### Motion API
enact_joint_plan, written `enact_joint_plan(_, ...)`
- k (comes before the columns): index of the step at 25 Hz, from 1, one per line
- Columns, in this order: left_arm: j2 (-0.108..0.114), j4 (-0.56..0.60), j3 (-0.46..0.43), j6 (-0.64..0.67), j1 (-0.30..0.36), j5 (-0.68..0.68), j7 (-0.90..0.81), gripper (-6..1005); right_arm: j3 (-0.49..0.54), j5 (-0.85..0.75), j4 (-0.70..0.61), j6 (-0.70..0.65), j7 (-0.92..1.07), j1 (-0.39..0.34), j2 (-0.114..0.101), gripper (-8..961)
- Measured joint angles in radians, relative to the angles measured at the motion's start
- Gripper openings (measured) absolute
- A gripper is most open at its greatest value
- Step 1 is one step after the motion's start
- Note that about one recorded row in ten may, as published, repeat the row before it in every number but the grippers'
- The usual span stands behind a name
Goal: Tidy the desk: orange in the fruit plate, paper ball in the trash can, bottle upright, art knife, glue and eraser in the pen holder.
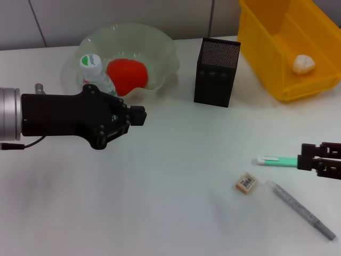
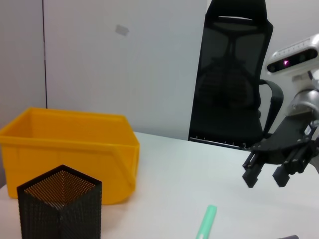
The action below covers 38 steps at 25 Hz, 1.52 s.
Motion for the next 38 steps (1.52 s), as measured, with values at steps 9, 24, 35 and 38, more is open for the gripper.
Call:
enact_joint_plan(9, -0.002, -0.003, -0.014, 0.010, 0.006, -0.008, 0.008, 53, -0.035, -0.026, -0.345, -0.145, 0.332, 0.025, 0.001, 524)
enact_joint_plan(24, -0.005, -0.022, -0.015, 0.041, 0.015, -0.021, 0.008, 83, -0.293, -0.292, -0.592, -0.225, 0.830, 0.234, -0.066, 524)
enact_joint_plan(35, -0.005, -0.031, -0.015, 0.019, 0.011, -0.061, 0.008, 138, -0.348, -0.364, -0.305, -0.123, 0.814, 0.379, -0.098, 461)
enact_joint_plan(38, -0.004, -0.031, -0.015, 0.019, 0.011, -0.063, 0.008, 139, -0.400, -0.415, -0.301, -0.094, 0.819, 0.395, -0.098, 438)
